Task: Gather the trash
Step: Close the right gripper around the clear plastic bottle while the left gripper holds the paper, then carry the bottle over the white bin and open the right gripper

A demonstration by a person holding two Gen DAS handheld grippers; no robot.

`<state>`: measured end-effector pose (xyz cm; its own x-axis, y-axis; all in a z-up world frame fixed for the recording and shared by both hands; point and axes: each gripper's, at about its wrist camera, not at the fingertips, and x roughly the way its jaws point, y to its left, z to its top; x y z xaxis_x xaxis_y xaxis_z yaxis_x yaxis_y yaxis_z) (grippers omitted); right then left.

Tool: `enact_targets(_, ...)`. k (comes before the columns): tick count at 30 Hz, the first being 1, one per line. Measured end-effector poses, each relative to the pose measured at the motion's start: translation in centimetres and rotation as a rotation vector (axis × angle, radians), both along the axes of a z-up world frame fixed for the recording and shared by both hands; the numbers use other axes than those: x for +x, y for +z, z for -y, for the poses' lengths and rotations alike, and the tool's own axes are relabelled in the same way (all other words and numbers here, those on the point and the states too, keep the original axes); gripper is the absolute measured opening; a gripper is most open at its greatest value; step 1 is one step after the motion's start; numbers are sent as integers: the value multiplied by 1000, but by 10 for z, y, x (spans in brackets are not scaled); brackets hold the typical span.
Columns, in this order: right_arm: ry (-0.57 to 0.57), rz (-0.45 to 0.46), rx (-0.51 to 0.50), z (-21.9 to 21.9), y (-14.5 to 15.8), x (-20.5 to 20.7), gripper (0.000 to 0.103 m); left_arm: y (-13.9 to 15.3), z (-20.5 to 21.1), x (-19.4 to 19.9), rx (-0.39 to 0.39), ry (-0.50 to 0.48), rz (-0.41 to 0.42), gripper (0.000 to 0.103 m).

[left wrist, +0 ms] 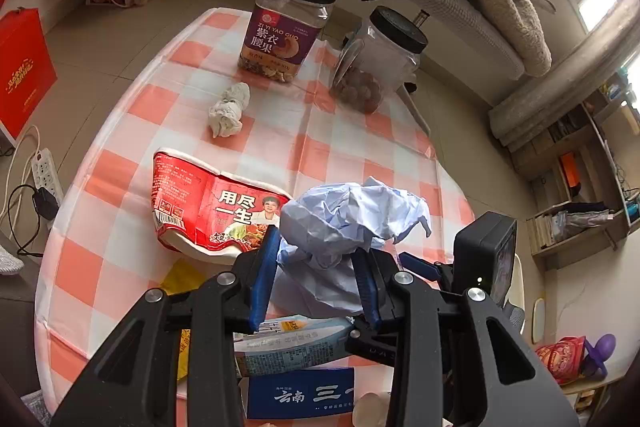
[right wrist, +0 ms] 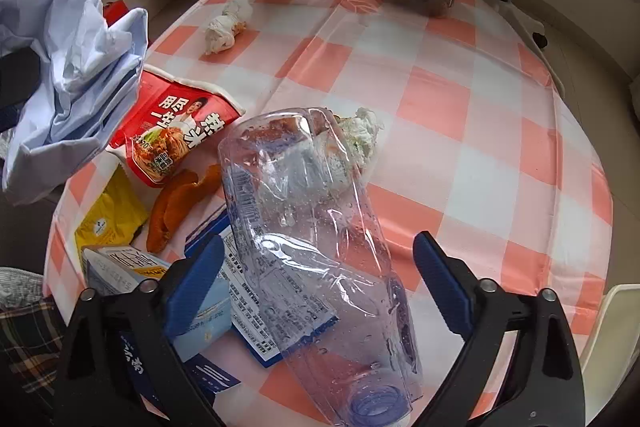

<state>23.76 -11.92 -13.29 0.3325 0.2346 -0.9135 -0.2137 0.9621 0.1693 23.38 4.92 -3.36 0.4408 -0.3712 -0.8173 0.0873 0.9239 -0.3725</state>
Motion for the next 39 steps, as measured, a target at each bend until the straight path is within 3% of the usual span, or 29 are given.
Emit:
enact_targets(1,-14,-16,33,3,0,2,66,0,-2,1,0,3,2,36)
enact_targets(4,-81,-16,125,17,6,4,65,1,-2,1,0,6,7,36)
enact_targets(8,-148,39,137,34,22,0,65,3,2,0,6,2,27,36)
enact_targets(24,-361,313,77,114,89,-34,62,16,44,-9,9,-35,116,36)
enact_targets(39,-549,382,56,195,112,-72,62,11,87,-18,33,-109,135,36)
